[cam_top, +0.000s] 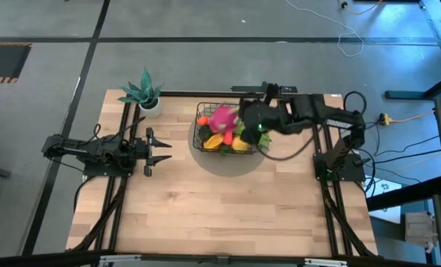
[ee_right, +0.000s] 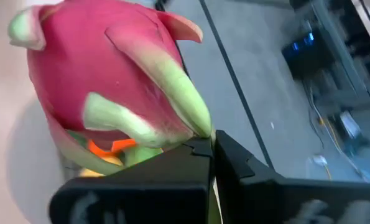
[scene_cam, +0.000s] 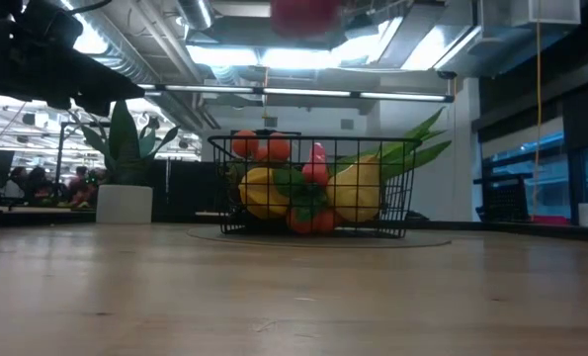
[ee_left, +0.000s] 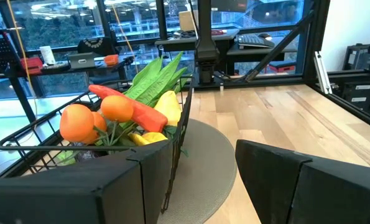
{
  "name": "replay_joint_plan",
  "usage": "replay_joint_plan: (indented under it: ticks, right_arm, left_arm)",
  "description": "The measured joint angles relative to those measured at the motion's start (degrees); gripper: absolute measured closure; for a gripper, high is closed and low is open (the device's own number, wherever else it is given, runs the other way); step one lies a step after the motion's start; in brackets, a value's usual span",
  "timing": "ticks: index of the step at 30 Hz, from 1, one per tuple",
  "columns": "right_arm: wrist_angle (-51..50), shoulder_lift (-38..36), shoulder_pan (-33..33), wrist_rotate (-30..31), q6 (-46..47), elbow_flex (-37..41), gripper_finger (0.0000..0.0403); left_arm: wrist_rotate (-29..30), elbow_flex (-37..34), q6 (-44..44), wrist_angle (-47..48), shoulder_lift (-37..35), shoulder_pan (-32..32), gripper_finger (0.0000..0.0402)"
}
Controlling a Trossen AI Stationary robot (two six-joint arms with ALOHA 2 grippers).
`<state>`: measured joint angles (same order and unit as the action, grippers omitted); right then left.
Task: Build produce basket
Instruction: Put the dragon fruit into the wire basket
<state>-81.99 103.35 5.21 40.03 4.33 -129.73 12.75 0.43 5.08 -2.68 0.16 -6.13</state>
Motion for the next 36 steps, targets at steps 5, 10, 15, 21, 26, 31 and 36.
replay_joint_plan:
  ticks: [5, 10, 15, 21, 26, 31, 36]
  right_arm:
    - [-6.50, -0.01, -4.88, -0.80, 4.38, 0.16, 0.0403]
    - [-8.03, -0.04, -7.49, -1.16, 7.16, 2.41, 0.0403]
    - [-7.26, -0.04, -9.01, -1.29, 7.68, 8.20, 0.0403]
    - [4.09, -0.04, -9.95, -7.56, 3.47, 16.51, 0.0403]
    - [12.23, 0.02, -10.52, -10.20, -0.12, 21.64, 0.0403]
    - [11.94, 0.02, -11.78, -15.62, 0.20, 27.11, 0.0403]
    - [12.08, 0.02, -12.17, -16.20, 1.38, 33.34, 0.0403]
  left_arm:
    - [0.00, 0.00, 0.00, 0.00, -0.01, 0.00, 0.0229]
    - [0.00, 0.00, 0.00, 0.00, -0.01, 0.00, 0.0229]
    - [0.00, 0.00, 0.00, 0.00, 0.00, 0.00, 0.0229]
    - [0.00, 0.00, -0.02, 0.00, 0.00, 0.00, 0.0229]
    - [0.00, 0.00, -0.02, 0.00, -0.01, 0.00, 0.0229]
    - [0.01, 0.00, -0.02, 0.01, -0.01, 0.00, 0.0229]
    - [0.02, 0.00, -0.02, 0.00, 0.00, 0.00, 0.0229]
